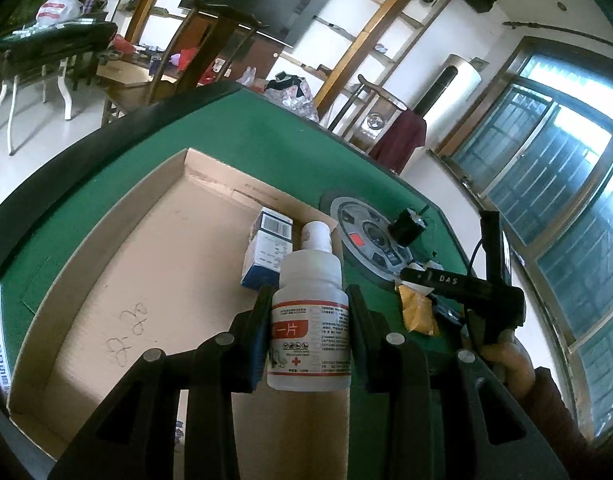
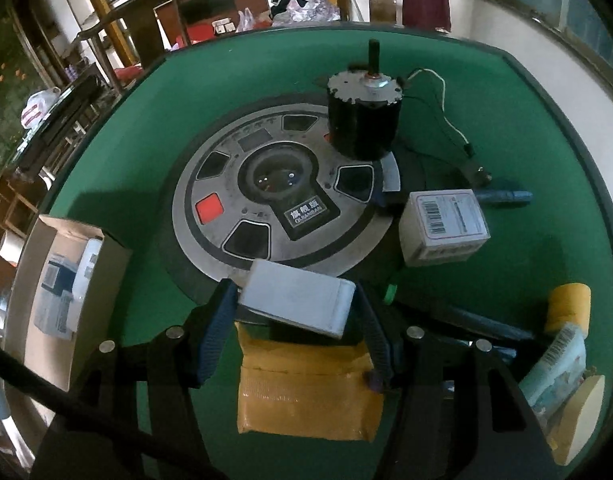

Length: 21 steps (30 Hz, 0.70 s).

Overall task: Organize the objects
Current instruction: 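Carry the pill bottle to the cardboard box with the left gripper while the right gripper grasps the white box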

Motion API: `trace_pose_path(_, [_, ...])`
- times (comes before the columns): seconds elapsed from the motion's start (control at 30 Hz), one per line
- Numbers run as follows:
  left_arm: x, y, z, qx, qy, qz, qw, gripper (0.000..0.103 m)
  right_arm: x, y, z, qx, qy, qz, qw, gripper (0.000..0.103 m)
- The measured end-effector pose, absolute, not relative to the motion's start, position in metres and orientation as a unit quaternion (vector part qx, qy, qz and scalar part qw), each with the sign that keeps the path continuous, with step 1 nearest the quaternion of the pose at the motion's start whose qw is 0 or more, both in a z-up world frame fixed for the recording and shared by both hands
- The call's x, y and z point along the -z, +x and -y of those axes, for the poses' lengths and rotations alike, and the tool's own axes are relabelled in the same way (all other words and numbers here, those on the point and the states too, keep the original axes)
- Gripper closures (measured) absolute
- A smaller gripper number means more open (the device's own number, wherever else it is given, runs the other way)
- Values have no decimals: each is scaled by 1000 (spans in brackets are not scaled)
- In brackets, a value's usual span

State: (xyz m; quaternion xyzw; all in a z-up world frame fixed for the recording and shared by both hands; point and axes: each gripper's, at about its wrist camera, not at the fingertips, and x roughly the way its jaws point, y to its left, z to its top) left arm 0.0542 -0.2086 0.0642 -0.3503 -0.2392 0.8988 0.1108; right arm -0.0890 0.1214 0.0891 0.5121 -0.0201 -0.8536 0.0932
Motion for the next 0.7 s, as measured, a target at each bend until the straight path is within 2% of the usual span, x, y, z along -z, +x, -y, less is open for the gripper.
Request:
trace_pose_path(0.1, [-65,57,213,-901,-349,237,104,73,-97,-84,-119,861,501,11,88,50])
trace_pose_path(0.23, [-70,56,226,-905,-348,228,89,73,-125,-73,-121,872,475,41,107,49])
trace_pose_path(0.43, [-77,26,243,-914,-362,177,50,73,-171,-61,-74,860,456,75,215,49])
trace_pose_path(0.53, [-75,-4,251,-911,-375,166,43,73,-169,-69,-31,830,474,109,272,49])
trace_pose_path(0.7, [-43,-49,266,-886,-425,183,25,73,-143,-85,37,775,510,173,331,49])
